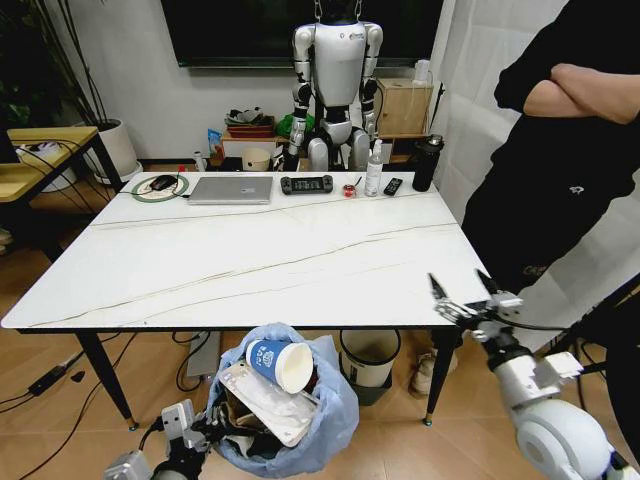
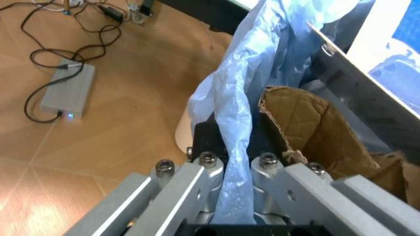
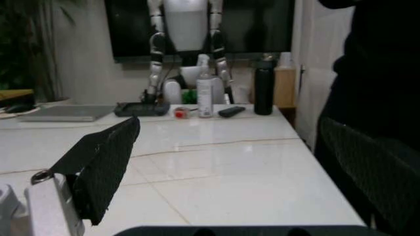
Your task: Pick up the trash bin and place the trash from the table into it.
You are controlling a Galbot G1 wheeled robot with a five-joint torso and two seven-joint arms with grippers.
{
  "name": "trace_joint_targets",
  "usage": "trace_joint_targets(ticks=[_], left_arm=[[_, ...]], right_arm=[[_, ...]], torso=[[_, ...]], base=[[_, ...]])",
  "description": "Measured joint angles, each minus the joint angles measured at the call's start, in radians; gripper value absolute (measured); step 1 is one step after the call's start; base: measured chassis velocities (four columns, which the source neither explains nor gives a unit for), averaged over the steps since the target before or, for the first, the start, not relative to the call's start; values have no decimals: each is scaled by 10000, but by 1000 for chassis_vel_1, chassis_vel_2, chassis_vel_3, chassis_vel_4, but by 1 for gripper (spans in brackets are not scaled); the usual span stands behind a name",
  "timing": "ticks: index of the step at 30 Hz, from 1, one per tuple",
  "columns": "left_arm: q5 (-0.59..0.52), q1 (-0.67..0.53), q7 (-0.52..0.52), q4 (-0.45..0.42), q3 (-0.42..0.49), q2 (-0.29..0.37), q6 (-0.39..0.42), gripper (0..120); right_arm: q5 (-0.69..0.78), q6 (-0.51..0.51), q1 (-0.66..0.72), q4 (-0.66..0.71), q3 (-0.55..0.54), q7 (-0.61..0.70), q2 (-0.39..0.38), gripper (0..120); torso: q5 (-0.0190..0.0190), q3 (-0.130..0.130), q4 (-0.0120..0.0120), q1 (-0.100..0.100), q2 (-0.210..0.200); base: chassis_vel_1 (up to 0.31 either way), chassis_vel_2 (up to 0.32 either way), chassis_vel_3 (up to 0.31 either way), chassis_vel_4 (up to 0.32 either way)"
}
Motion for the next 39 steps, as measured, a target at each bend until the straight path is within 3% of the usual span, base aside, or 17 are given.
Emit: trace_joint_targets(ticks=[5, 10, 16, 25, 33, 39], left_arm=[[-52, -136, 313, 368, -7, 539, -182, 0], [133, -292, 595, 878, 2, 981, -470, 0], [292, -358, 576, 1272, 7, 1506, -918, 0], [302, -463, 477, 1549, 130, 1800, -1415, 0], [202, -555, 517, 1573, 163, 1746, -1349, 0], [311, -535, 572, 1776, 230, 1471, -1296, 0]], right_arm=[[-694, 263, -1094, -126, 1206, -203, 1742, 100], [-1003, 734, -1520, -592, 1725, -629, 2828, 100], [-1014, 865, -1555, -833, 1882, -969, 3269, 100], [-997, 871, -1499, -856, 1867, -1002, 3279, 100], [-980, 863, -1485, -849, 1841, -1000, 3255, 100], [-971, 855, -1478, -844, 1831, -993, 3242, 100]], torso=[[3, -1, -4, -1, 0], [1, -1, -4, -1, 1], [3, 0, -2, -1, 1], [2, 0, -1, -1, 1], [4, -6, -1, -9, -14], [4, -143, -1, -123, -271]], base=[[0, 0, 0, 0], [0, 0, 0, 0], [0, 0, 0, 0], [0, 0, 0, 0], [0, 0, 0, 0], [0, 0, 0, 0]])
